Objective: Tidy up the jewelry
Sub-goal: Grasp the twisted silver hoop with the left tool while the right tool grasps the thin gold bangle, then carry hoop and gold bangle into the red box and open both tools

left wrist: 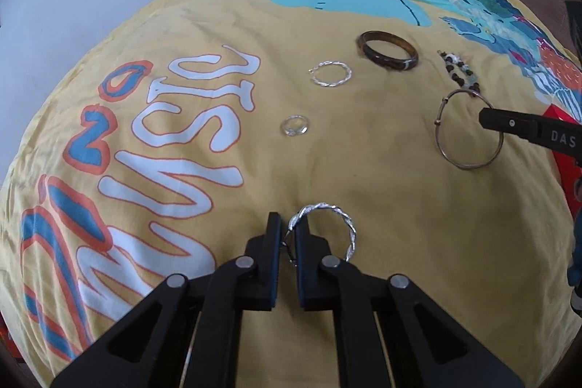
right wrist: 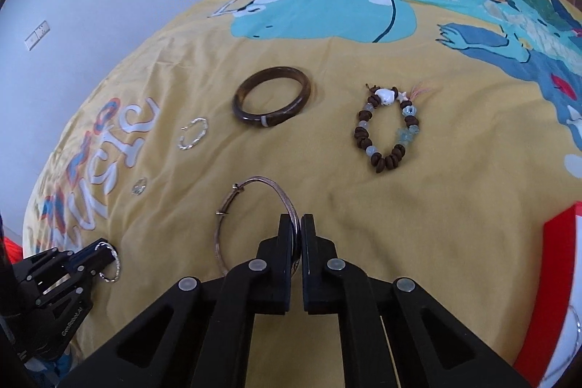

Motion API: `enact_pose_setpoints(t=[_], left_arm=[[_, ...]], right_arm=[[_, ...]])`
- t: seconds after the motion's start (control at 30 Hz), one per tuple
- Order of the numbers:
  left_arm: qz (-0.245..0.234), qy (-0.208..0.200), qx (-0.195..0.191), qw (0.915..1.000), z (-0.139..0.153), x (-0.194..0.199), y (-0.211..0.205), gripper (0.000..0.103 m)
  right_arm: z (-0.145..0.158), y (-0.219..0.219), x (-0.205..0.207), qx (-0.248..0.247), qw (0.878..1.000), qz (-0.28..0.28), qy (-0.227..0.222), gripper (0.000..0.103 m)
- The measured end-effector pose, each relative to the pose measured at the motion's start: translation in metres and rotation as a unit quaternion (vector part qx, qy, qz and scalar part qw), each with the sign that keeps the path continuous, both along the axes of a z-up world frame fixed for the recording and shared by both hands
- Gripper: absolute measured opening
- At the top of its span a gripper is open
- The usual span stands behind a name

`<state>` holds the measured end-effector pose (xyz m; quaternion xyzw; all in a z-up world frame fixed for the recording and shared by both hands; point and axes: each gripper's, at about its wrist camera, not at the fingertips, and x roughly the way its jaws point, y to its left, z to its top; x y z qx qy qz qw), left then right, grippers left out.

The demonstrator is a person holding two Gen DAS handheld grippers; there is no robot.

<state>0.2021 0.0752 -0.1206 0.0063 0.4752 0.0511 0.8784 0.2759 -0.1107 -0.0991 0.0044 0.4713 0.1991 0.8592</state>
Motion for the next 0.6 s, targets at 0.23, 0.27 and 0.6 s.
enact_pose_setpoints(t=[0.23, 0.27, 0.6], left_arm=[[0.0, -0.02, -0.012, 0.9997, 0.036, -0.028, -0.009, 0.007], [-0.001, -0.024, -0.014, 0.9996, 0.043, -0.033, -0.011, 0.007], [-0.034, -0.079, -0.035, 0.9957, 0.114, -0.085, -0.049, 0.007]], right_arm=[[0.049, -0.001, -0.044, 0.002, 1.0, -0.001, -0.029, 0.005], [0.057, -0.001, -0.05, 0.003, 0.999, -0.002, -0.034, 0.005], [0.139, -0.04, -0.129, 0.006, 0.995, -0.027, -0.099, 0.005]])
